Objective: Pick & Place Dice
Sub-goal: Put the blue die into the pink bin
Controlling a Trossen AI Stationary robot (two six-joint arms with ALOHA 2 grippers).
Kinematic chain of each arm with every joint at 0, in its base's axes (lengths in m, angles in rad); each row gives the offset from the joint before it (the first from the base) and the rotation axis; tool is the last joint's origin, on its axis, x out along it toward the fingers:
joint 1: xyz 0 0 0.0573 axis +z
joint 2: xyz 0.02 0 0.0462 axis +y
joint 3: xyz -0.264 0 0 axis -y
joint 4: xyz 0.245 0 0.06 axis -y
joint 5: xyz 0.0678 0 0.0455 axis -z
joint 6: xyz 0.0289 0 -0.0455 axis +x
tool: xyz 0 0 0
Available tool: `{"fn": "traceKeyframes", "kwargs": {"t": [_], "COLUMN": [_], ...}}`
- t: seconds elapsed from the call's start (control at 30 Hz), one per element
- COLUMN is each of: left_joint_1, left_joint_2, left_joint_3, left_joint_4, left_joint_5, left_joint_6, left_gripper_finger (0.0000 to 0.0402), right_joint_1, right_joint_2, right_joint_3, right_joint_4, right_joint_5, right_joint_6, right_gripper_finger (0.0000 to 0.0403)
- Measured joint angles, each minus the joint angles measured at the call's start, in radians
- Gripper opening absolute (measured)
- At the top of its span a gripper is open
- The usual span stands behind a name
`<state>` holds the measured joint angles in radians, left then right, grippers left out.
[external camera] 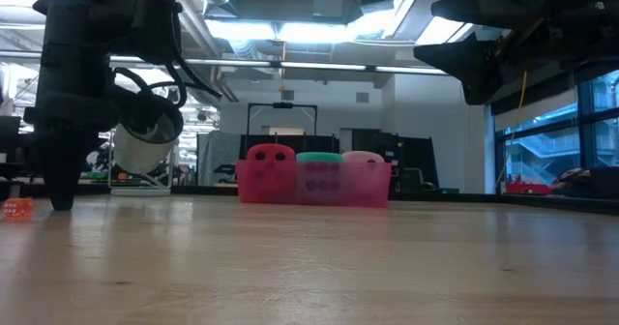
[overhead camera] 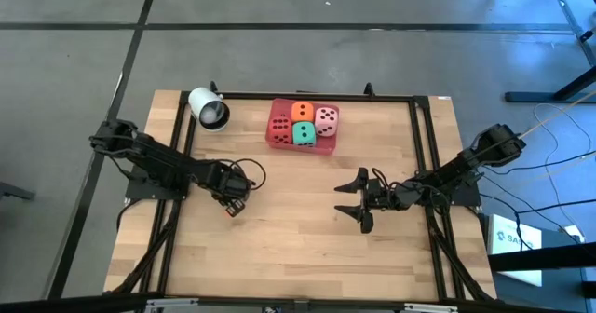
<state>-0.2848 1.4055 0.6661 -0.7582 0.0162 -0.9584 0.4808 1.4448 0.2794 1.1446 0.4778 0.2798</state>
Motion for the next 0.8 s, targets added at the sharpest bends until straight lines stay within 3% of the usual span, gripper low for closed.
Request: {"fn": "traceKeyframes", "kwargs": {"t": [0.47,0.6,0.8], "left_joint_1": [0.0,0.0,0.0], "left_joint_2": [0.003,0.003,0.002], "left_joint_3": [0.144,0.23,0.399], "left_joint_4": [0.0,-0.001,0.001], "left_joint_5": [-0.132,-0.226,-0.466], "left_joint_6": [0.162,0.265,0.481], "left_gripper_finger": [0.0021,0.0021,0.0021], "right_joint_1": [0.0,0.0,-0.036], "right_joint_2": [0.0,0.0,0.0], "right_joint_3": [0.0,0.0,0.016], "right_joint_4": [0.024,0.053,0.043], "right_joint_5": [-0.034,-0.049,-0.058], "right_joint_6": [0.0,0.0,0.041], "right_gripper_finger": [0.0278,0.0278,0.0278]}}
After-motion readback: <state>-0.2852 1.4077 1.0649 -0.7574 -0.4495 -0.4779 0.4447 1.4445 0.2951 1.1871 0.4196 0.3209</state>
